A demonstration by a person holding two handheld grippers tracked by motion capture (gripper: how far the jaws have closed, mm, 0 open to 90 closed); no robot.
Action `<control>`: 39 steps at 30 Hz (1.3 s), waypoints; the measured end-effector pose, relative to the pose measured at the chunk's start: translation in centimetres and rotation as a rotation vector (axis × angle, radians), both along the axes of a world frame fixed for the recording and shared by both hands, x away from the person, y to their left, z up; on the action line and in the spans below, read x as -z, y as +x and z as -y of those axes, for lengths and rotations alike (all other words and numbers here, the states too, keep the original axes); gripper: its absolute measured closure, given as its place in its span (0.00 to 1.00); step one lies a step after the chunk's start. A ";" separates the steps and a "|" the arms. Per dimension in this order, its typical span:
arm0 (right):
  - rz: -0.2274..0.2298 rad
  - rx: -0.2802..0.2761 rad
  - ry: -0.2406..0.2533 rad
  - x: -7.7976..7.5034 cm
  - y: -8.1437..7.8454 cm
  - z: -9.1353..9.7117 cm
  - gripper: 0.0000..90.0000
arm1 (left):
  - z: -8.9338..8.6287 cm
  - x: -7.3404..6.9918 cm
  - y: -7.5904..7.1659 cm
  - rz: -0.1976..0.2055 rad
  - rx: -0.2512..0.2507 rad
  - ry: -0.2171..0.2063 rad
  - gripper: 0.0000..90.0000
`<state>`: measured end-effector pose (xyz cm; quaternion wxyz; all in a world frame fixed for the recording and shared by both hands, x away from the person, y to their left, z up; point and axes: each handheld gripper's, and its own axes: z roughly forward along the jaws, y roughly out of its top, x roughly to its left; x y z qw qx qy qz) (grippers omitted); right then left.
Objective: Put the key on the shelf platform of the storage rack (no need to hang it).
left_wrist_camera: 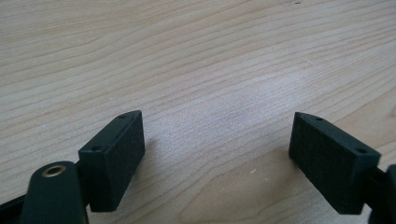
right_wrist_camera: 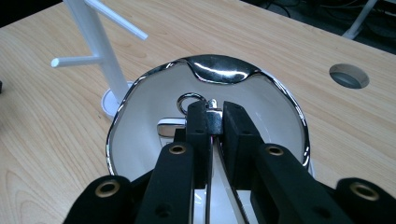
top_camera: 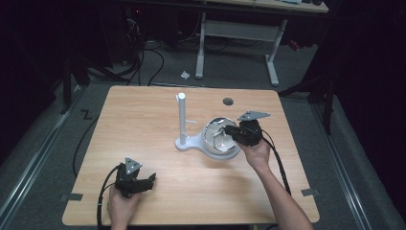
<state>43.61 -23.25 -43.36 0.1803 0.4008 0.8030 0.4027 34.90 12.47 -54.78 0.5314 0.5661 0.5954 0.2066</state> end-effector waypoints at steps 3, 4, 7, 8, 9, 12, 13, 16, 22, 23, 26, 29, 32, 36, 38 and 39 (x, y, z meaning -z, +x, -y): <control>-0.009 0.004 0.002 0.3 0.2 -0.2 0.91 | 0.0 0.0 0.0 0.000 0.000 0.001 0.21; -0.009 0.004 0.002 0.3 0.2 -0.2 0.91 | 0.0 0.0 0.0 0.000 0.000 0.001 0.21; -0.020 0.006 0.000 0.7 0.7 -0.6 0.91 | 0.0 0.0 0.0 0.000 0.000 0.000 0.21; -0.021 0.004 0.000 0.7 0.8 -0.7 0.91 | 0.0 0.0 0.0 0.000 0.000 0.000 0.21; -0.021 0.003 -0.001 0.7 1.0 -0.8 0.91 | 0.0 0.0 0.0 0.000 0.000 0.000 0.21; -0.026 0.005 -0.004 0.7 1.2 -1.1 0.91 | 0.0 0.0 0.0 0.000 0.000 0.000 0.21; -0.028 0.005 -0.008 0.8 1.3 -1.2 0.91 | 0.0 0.0 0.0 0.000 0.000 0.000 0.21; -0.029 0.005 -0.030 1.0 1.6 -1.8 0.91 | 0.0 0.0 0.0 0.000 0.000 0.000 0.21; -0.038 0.012 -0.038 1.5 2.1 -2.3 0.90 | 0.0 0.0 0.0 0.000 0.000 0.000 0.21; -0.038 0.012 -0.038 1.5 2.1 -2.3 0.90 | 0.0 0.0 0.0 0.000 0.000 0.000 0.21; -0.040 0.024 -0.025 1.7 2.1 -2.2 0.83 | 0.0 0.0 0.0 0.000 0.000 0.000 0.21; -0.035 0.033 -0.007 1.6 2.1 -1.9 0.77 | 0.0 0.0 0.0 0.000 0.000 0.000 0.21; -0.038 0.030 -0.012 1.3 1.9 -1.6 0.70 | 0.0 0.0 0.0 0.000 0.000 0.000 0.21; -0.039 0.028 -0.011 1.1 1.6 -1.1 0.63 | 0.0 0.0 0.0 0.000 0.000 0.001 0.21; -0.033 0.035 -0.014 0.9 1.4 -0.9 0.62 | 0.0 0.0 0.0 0.000 0.000 0.001 0.21; -0.028 0.035 -0.015 0.8 1.3 -0.8 0.62 | 0.0 0.0 0.0 0.000 0.000 0.000 0.21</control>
